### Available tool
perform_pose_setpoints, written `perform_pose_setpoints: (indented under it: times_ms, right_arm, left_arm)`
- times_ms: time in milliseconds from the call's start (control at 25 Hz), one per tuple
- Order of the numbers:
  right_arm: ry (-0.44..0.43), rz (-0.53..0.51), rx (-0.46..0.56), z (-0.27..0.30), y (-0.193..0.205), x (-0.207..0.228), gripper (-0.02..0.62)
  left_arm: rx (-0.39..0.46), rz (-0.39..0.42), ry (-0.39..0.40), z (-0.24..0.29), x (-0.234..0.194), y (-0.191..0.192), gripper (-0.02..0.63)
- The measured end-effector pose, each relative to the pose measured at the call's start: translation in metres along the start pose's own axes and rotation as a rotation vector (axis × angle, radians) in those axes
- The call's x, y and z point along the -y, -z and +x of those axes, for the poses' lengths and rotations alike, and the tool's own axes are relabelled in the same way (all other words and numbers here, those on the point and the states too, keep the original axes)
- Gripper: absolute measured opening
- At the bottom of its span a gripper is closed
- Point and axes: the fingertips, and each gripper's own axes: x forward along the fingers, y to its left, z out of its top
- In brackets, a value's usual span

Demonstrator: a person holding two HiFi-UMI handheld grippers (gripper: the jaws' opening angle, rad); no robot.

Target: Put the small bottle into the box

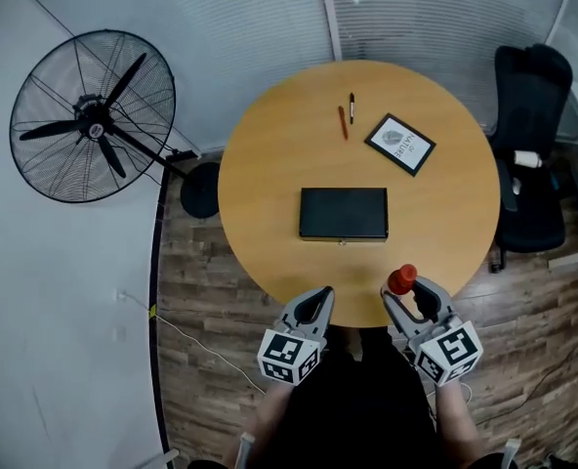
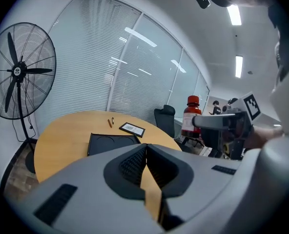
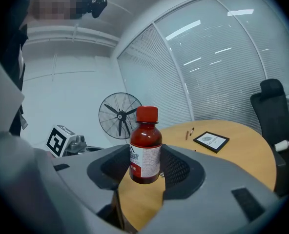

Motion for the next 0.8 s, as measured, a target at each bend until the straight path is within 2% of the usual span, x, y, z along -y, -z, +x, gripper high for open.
perform_pose_setpoints:
  times_ms: [360, 640, 800]
  right_arm:
    - [-0.112, 0.022, -0.066, 0.021, 0.008, 0.038, 0.206]
    - [-0.194, -0.012, -0.120, 0.031, 0.017, 0.052, 0.206]
    - [-0.235, -0.022, -0.139, 0.034, 0.021, 0.052, 0.206]
  left_arm:
    - [-0.025, -0.066, -0.131, 0.030, -0.009, 0.005, -0.005]
    - [-0.051, -0.116, -0.200, 0.050, -0.013, 0.018, -0.005]
    - [-0.079, -0.125, -0.212, 0.056, -0.012, 0.028, -0.003]
